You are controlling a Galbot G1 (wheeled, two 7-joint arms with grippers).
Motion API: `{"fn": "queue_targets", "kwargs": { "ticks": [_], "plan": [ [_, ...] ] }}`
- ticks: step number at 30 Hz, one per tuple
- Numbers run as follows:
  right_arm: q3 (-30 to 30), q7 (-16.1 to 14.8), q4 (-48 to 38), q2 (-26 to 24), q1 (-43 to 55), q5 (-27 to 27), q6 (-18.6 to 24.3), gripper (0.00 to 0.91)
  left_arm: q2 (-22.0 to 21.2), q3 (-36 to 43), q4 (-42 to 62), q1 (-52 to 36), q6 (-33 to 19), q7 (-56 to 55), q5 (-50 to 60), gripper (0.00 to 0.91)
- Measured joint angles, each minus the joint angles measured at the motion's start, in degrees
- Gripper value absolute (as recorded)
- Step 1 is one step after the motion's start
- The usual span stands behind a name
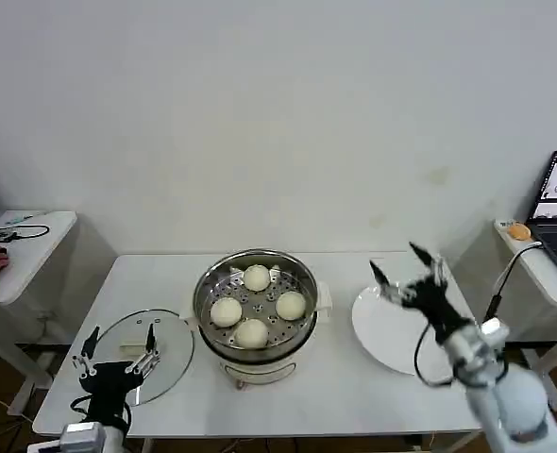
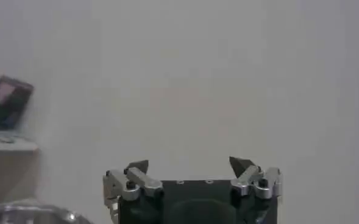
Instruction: Take steamed baozi put them in steamer then cover it.
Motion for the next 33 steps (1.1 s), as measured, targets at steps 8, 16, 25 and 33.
{"fn": "queue_targets", "kwargs": {
  "ticks": [8, 16, 25, 33],
  "plan": [
    [2.42, 1.58, -0.01, 4.66, -9.91, -1.54, 2.26, 0.907, -0.61, 0.60, 1.60, 0.55, -1.14, -0.55, 3.86, 0.907],
    [3.41, 2.11, -0.30, 7.63, -13.01, -2.54, 2.79, 0.907, -0.23, 0.03, 3.10, -0.26, -2.45, -0.85, 8.60, 0.907],
    [3.58, 2.47, -0.42, 7.69, -13.81, -3.39, 3.26, 0.907, 3.13, -2.68, 7.75, -2.09, -6.95, -1.26, 27.56, 0.907],
    [4.58, 2.72, -0.17, 7.15, -13.44, -3.63, 2.97, 0.907, 8.04, -3.00, 15.84, -5.65, -8.90, -2.15, 46.33, 0.907]
  ]
}}
